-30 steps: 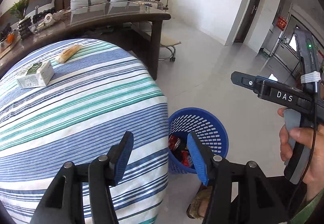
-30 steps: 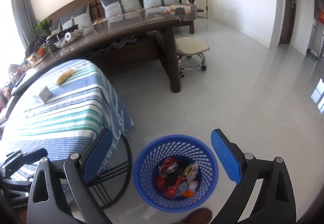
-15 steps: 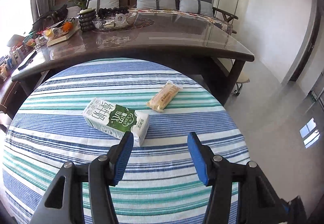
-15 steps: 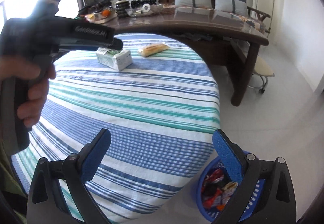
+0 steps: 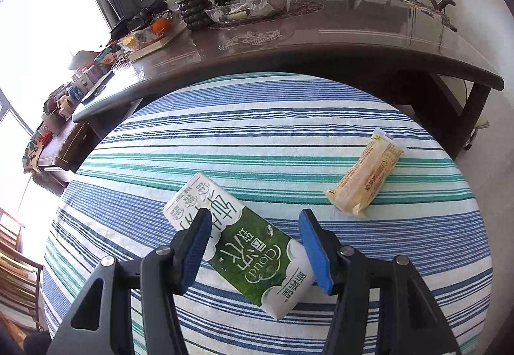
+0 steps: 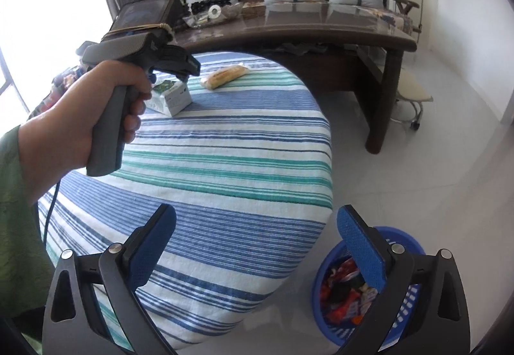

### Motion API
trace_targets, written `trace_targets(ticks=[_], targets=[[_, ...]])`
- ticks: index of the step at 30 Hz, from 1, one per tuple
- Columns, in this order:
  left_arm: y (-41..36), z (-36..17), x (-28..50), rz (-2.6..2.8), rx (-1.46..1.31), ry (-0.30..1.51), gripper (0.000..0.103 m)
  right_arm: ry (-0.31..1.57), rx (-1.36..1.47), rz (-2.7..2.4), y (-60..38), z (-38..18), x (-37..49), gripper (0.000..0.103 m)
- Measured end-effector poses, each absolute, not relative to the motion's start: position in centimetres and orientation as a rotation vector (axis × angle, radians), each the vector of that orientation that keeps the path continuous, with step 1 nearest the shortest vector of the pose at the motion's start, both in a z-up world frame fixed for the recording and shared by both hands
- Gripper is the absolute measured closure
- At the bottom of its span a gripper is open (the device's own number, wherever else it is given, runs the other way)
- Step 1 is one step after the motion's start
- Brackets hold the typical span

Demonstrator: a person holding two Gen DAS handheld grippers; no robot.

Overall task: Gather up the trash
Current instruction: 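Grasp the green-and-white milk carton with the left tool, then grasp the bread roll packet with the right tool while the left tool holds the carton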

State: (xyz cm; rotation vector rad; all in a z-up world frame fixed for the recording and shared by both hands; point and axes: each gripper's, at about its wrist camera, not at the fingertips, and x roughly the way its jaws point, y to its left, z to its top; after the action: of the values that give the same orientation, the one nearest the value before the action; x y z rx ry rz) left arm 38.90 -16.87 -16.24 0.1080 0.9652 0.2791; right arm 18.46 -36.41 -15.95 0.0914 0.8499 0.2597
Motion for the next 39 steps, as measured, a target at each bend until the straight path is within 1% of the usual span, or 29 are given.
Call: trace_targets(ticks=[4, 7, 9, 10, 11, 16, 17, 18, 19, 23, 25, 28, 30, 32, 34, 36, 37, 38, 39], targets=[[-12.0, -16.7, 35.2, 0.242, 0.079, 0.964, 0.044, 0.832, 0.085, 0.261, -35.9, -15.4, 18.4, 0.002], [-8.6, -16.5, 33.8, 0.163, -0.003, 0.940, 0.046, 0.827, 0.064, 0.268, -35.1, -15.5, 18.2, 0.002], [-7.5, -16.4, 34.2, 0.077, -0.031, 0.940, 0.041, 0.831, 0.048, 0.272, -34.6, -15.7, 18.2, 0.002], [-7.2, -16.4, 34.7, 0.050, -0.035, 0.948, 0.036, 0.833, 0.039, 0.272, -34.3, -15.9, 18.3, 0.002], [-7.1, -16.4, 34.9, 0.025, -0.041, 0.944, 0.033, 0.836, 0.029, 0.272, -34.0, -16.0, 18.3, 0.002], [-7.4, -18.3, 35.8, -0.071, 0.018, 1.001, 0.033, 0.857, 0.011, 0.273, -33.3, -16.7, 18.6, 0.002], [-7.4, -18.5, 35.6, -0.086, 0.027, 0.996, 0.034, 0.856, 0.019, 0.271, -33.4, -16.7, 18.6, 0.002], [-7.2, -18.5, 35.2, -0.100, 0.034, 0.982, 0.037, 0.854, 0.029, 0.267, -33.6, -16.6, 18.8, 0.002], [-7.0, -18.6, 34.9, -0.118, 0.042, 0.965, 0.057, 0.851, 0.041, 0.260, -33.7, -16.5, 19.1, 0.002], [-5.2, -18.4, 33.1, -0.109, 0.046, 0.955, 0.056, 0.896, 0.069, 0.231, -33.0, -16.6, 23.3, 0.002], [-4.0, -18.2, 31.5, -0.111, 0.031, 0.955, 0.056, 0.912, 0.095, 0.231, -31.8, -16.5, 26.7, 0.002], [-2.9, -18.0, 28.5, -0.105, 0.083, 0.912, 0.056, 0.951, 0.192, 0.234, -29.3, -16.9, 32.8, 0.002], [-2.4, -18.4, 27.3, -0.097, 0.122, 0.892, 0.056, 0.985, 0.278, 0.223, -27.5, -17.6, 36.9, 0.006], [-1.9, -18.8, 27.0, -0.092, 0.115, 0.895, 0.056, 1.007, 0.303, 0.180, -25.6, -18.5, 40.4, 0.015], [-1.9, -18.6, 27.2, -0.105, 0.102, 0.905, 0.056, 1.005, 0.259, 0.098, -23.9, -19.2, 42.9, 0.018], [-2.1, -18.4, 27.4, -0.128, 0.095, 0.906, 0.056, 0.981, 0.214, 0.031, -22.7, -19.6, 44.1, 0.018], [-2.2, -18.5, 27.5, -0.133, 0.093, 0.911, 0.056, 0.974, 0.183, 0.008, -22.3, -19.7, 44.5, 0.025], [-2.2, -18.5, 27.5, -0.135, 0.087, 0.912, 0.056, 0.962, 0.145, -0.016, -21.9, -19.7, 44.6, 0.044], [-2.1, -18.6, 27.5, -0.136, 0.084, 0.912, 0.056, 0.948, 0.119, -0.027, -21.8, -19.6, 44.4, 0.061]])
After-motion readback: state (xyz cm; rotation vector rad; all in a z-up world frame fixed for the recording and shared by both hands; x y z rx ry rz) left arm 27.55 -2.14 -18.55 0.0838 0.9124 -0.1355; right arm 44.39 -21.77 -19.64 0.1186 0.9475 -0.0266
